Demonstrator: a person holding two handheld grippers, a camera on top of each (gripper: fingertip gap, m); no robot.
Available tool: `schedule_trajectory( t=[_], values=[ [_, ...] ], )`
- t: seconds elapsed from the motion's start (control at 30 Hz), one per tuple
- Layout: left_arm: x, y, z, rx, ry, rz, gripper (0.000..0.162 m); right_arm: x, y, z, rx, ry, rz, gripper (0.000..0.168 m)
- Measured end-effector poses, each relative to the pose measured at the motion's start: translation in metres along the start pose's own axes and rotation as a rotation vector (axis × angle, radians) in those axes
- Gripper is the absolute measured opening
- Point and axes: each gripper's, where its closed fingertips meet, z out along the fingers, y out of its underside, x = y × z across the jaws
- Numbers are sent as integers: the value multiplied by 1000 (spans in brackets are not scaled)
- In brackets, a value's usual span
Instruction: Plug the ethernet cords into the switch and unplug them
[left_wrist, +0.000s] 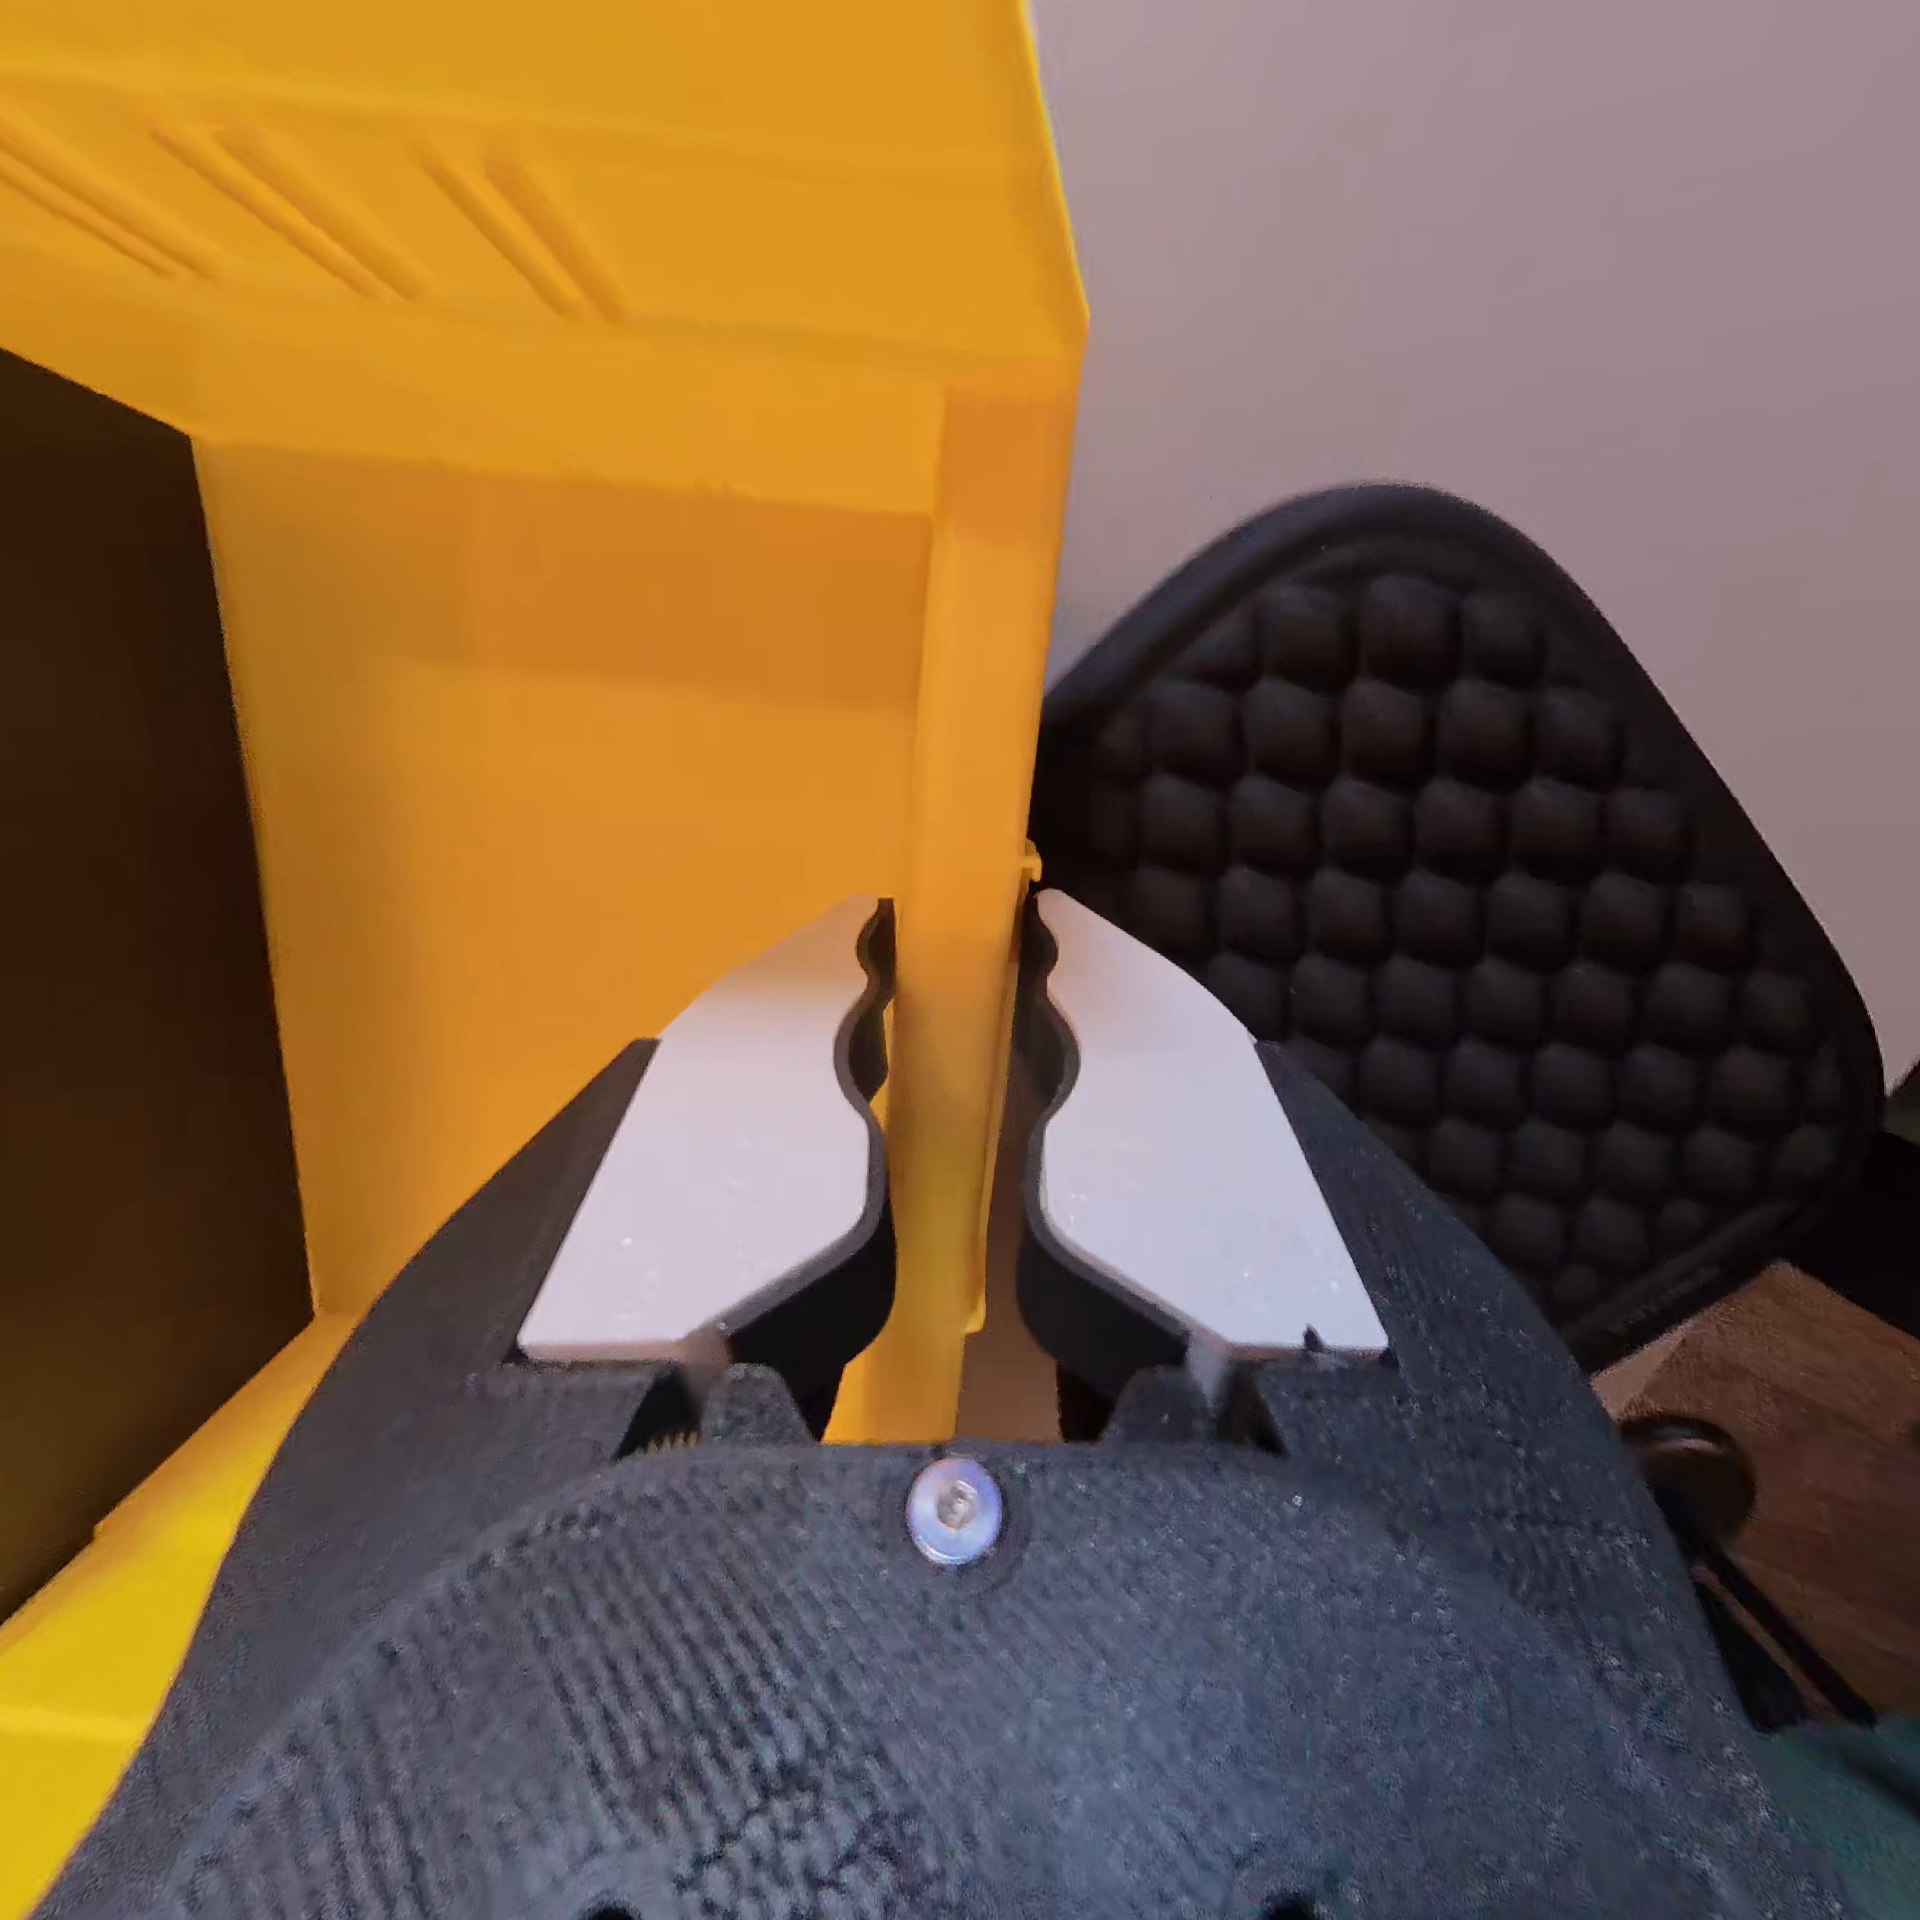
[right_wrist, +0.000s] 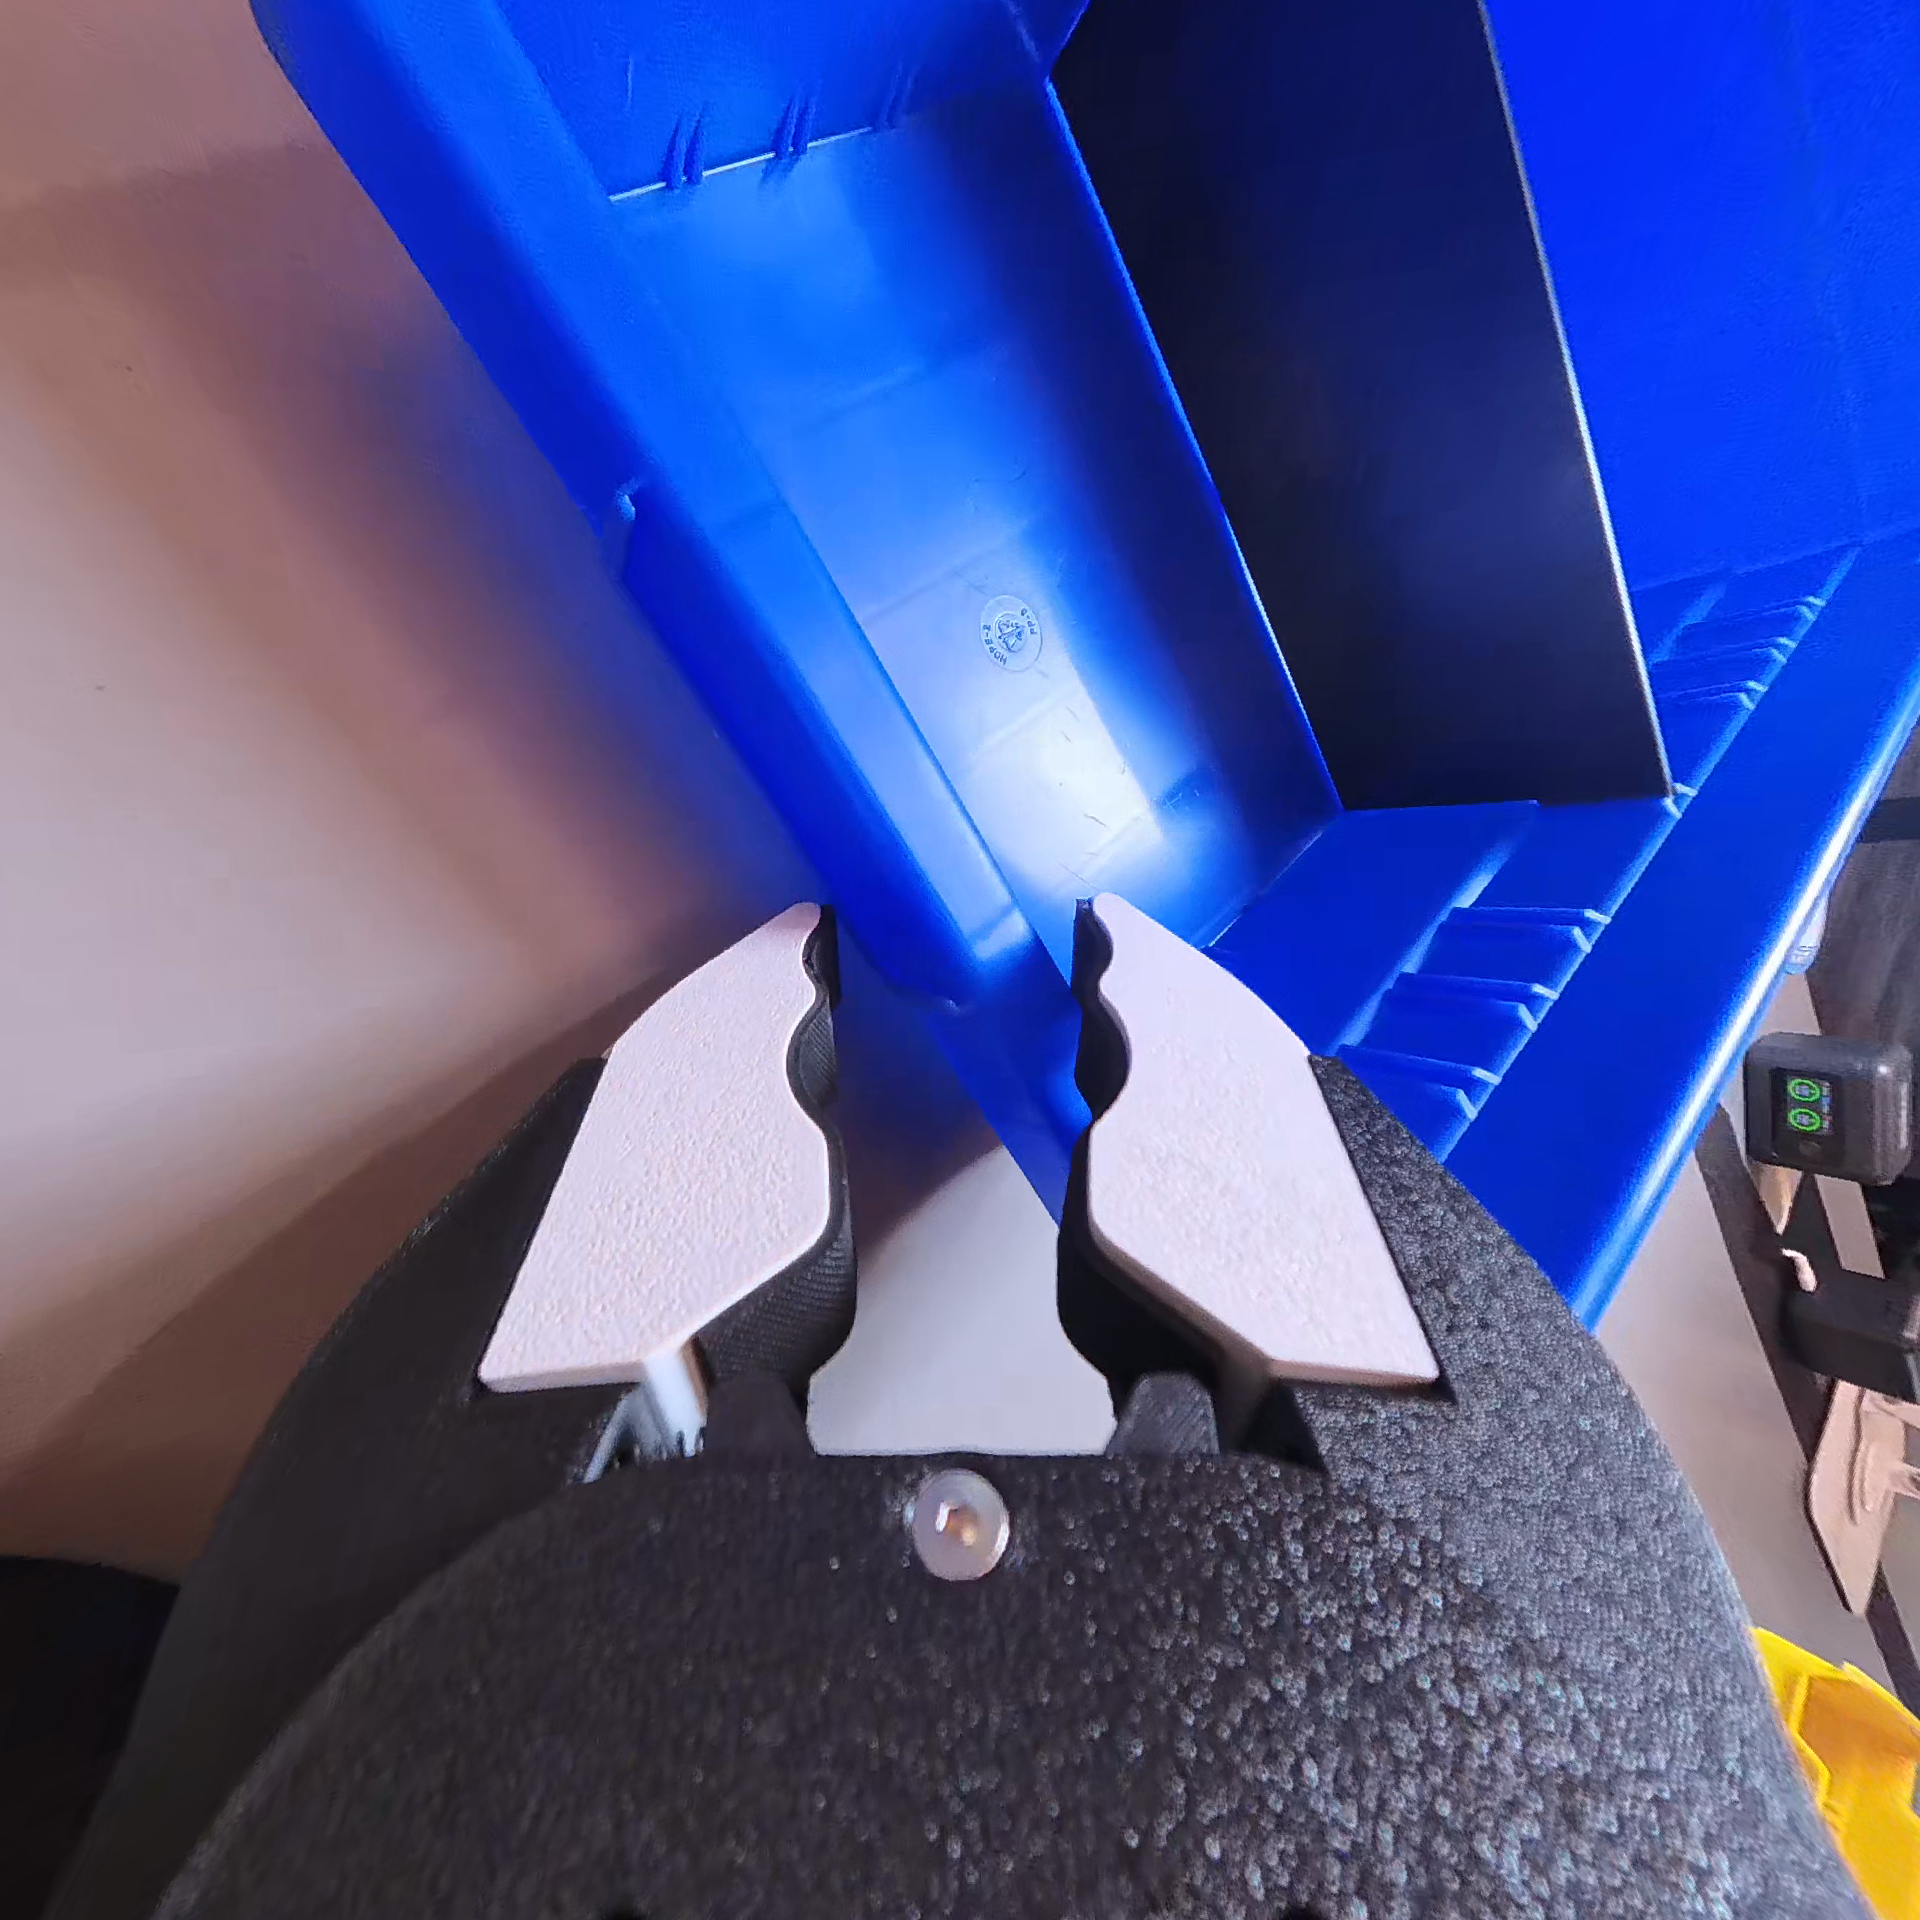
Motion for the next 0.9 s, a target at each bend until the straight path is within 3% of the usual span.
schedule_trajectory(
  t=[0.03,0.4,0.63,0.9],
  values=[
    [-6,-6,0,14,-23,-17,23,0,-1,0,8,0,0,43],
    [-69,-56,22,49,-199,-32,25,-4,-11,-1,75,26,59,44],
    [-80,-61,24,50,-226,0,25,-5,-19,1,101,33,38,43],
    [-79,-61,25,54,-165,23,25,-18,-51,9,124,-39,-64,41]
  ],
)
